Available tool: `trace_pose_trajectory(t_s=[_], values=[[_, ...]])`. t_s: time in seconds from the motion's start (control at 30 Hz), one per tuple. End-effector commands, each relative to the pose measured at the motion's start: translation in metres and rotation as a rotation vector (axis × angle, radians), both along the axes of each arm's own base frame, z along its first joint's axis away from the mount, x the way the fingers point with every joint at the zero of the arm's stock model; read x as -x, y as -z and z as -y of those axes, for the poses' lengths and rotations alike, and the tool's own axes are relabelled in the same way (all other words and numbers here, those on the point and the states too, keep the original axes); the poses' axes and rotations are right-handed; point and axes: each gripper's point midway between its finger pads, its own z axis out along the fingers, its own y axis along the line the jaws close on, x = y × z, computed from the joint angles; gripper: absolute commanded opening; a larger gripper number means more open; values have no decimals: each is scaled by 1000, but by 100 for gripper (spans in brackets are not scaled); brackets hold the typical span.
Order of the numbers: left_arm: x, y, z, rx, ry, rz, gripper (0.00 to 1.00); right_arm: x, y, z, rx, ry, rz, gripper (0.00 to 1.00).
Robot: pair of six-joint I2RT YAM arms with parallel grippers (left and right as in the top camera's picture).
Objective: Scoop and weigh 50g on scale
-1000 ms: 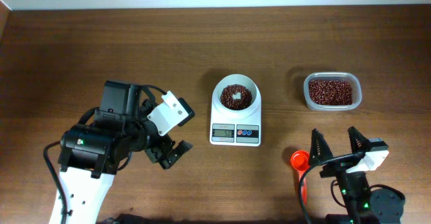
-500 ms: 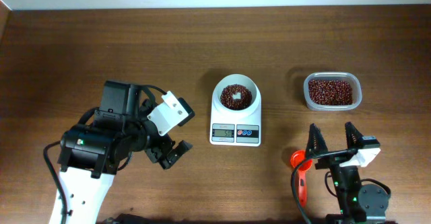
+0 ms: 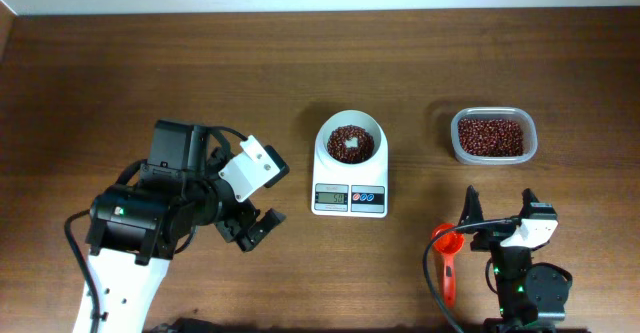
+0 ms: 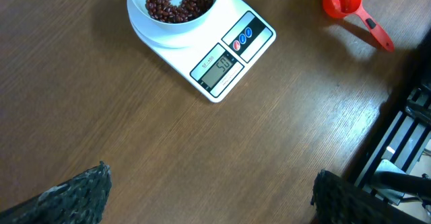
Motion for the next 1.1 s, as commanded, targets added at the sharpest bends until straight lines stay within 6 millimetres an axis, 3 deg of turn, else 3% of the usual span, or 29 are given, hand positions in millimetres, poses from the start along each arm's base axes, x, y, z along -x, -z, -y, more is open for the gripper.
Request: trace_pose_trajectory(t_s=[0.0,1.07], values=[[-2,-3,-1,-4,9,17,99,0,3,2,47,10,-6,99],[-1,-4,0,-3,13,20,99,0,3,-5,72,-18,-5,99]])
